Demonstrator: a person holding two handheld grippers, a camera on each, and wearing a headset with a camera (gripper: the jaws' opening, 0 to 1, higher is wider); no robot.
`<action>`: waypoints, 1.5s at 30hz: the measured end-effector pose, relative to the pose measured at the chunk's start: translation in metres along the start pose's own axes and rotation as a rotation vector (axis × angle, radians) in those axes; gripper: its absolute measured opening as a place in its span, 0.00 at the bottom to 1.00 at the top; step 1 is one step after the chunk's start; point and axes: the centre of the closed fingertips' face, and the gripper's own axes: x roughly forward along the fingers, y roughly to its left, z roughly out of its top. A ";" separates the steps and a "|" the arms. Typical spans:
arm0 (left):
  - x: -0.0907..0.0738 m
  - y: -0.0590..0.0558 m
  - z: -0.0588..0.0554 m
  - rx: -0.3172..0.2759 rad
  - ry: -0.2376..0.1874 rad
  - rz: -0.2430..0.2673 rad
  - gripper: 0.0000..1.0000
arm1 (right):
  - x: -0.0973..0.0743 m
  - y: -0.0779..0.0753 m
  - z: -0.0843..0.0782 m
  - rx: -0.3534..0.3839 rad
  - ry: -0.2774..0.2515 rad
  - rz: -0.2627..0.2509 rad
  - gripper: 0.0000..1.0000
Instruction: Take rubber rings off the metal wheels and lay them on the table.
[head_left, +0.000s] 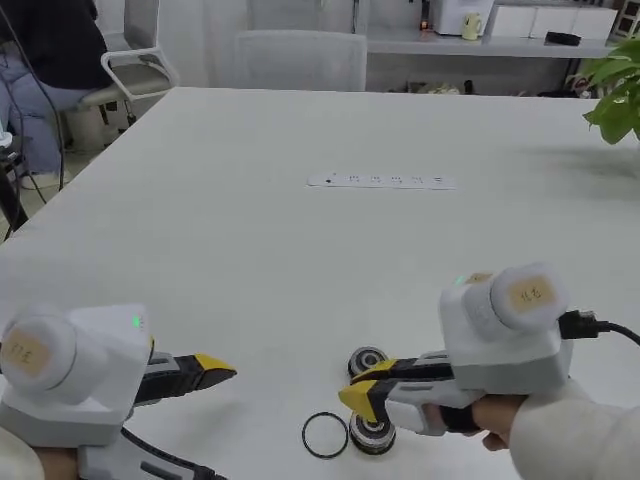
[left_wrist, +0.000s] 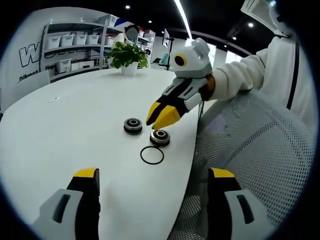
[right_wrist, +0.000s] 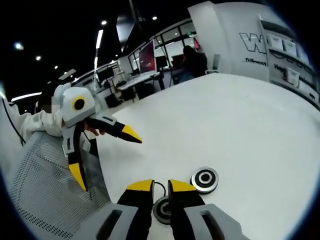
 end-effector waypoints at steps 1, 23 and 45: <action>0.000 0.001 0.001 -0.001 -0.004 0.002 0.87 | -0.001 -0.001 0.003 -0.003 -0.009 -0.003 0.09; -0.013 -0.006 0.054 -0.006 -0.155 -0.024 0.86 | -0.036 -0.034 0.038 -0.013 -0.120 -0.121 0.14; 0.006 -0.008 0.110 0.251 -0.076 -0.003 0.85 | -0.036 -0.037 -0.013 -0.112 0.091 -0.049 0.20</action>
